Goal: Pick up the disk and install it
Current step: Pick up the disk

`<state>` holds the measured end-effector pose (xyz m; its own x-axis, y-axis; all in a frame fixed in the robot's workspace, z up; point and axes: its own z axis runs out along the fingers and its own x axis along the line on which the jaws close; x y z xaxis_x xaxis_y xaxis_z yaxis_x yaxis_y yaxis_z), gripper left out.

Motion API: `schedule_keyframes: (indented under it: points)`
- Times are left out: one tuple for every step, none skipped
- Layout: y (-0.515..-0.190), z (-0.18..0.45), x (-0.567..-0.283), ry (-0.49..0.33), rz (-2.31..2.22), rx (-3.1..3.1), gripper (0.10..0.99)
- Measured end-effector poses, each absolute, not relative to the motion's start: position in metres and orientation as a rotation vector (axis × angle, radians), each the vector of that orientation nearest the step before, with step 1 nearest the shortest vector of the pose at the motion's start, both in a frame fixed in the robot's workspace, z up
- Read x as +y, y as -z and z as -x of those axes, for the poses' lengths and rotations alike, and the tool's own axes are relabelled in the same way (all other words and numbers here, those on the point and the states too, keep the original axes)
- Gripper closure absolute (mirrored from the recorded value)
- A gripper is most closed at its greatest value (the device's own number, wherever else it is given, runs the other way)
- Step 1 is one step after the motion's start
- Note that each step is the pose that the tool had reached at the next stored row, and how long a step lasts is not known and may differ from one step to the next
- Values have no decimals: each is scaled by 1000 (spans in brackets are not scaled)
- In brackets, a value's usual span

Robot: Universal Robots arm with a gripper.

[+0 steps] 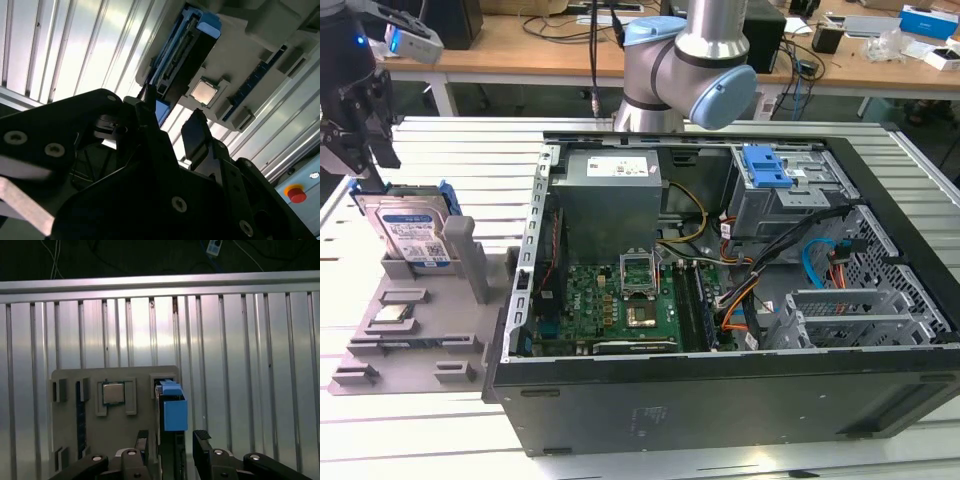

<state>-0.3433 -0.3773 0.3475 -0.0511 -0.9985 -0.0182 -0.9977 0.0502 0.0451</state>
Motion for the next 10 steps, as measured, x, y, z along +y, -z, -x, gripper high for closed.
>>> schedule_keyframes:
  points:
    - [-346, 343, -377, 71, -2151, -2263, 604]
    - [-343, 343, -377, 71, -2151, -2263, 604]
    - [-340, 343, -377, 71, -2152, -2263, 604]
    - [-337, 343, -377, 71, -2151, -2263, 604]
    - [-335, 343, -375, 71, -2152, -2263, 604]
    - [-334, 343, -374, 71, -2152, -2264, 604]
    - [-333, 343, -374, 71, -2152, -2263, 604]
    - [-331, 343, -372, 71, -2151, -2263, 604]
    - [-328, 343, -371, 71, -2152, -2263, 604]
    - [-326, 343, -371, 71, -2152, -2263, 604]
